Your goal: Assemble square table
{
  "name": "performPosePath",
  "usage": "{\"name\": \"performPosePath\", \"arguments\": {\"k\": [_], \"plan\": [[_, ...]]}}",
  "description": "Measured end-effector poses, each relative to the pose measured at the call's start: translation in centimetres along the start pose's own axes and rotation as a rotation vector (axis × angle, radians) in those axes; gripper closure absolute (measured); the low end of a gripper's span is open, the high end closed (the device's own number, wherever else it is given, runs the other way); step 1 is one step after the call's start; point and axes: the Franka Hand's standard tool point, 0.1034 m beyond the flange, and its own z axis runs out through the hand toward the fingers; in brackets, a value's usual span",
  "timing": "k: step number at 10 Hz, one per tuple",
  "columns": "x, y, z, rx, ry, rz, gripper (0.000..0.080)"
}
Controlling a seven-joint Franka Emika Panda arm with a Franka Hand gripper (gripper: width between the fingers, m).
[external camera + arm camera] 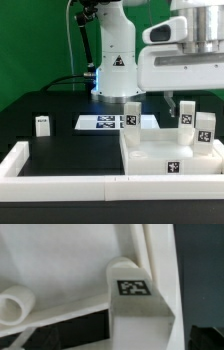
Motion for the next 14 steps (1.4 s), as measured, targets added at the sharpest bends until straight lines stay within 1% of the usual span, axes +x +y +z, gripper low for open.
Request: {"name": "performPosePath", "arguments": {"k": [2,5,6,7,8,9,12,14], "plan": [[0.06,0.32,1.02,-0.017,0.008,0.008,0.0151],[0.14,0.39,1.23,-0.02,0.007,0.049,0.0151],[0.15,0.42,1.24,-0.02,0.007,0.052,0.0266],[0.14,0.42,1.25,-0.02,0.007,0.103,0.0266],[0.14,0.41,1.25,-0.019,0.008,0.184,0.0446],[0.13,0.43,1.29,-0.019,0.009,0.266,0.0508],[0.09,0.47,1.42,-0.02,0.01,0.491,0.0508],[0.46,-0.04,1.35,-0.013,0.018,0.791,0.0508]]}}
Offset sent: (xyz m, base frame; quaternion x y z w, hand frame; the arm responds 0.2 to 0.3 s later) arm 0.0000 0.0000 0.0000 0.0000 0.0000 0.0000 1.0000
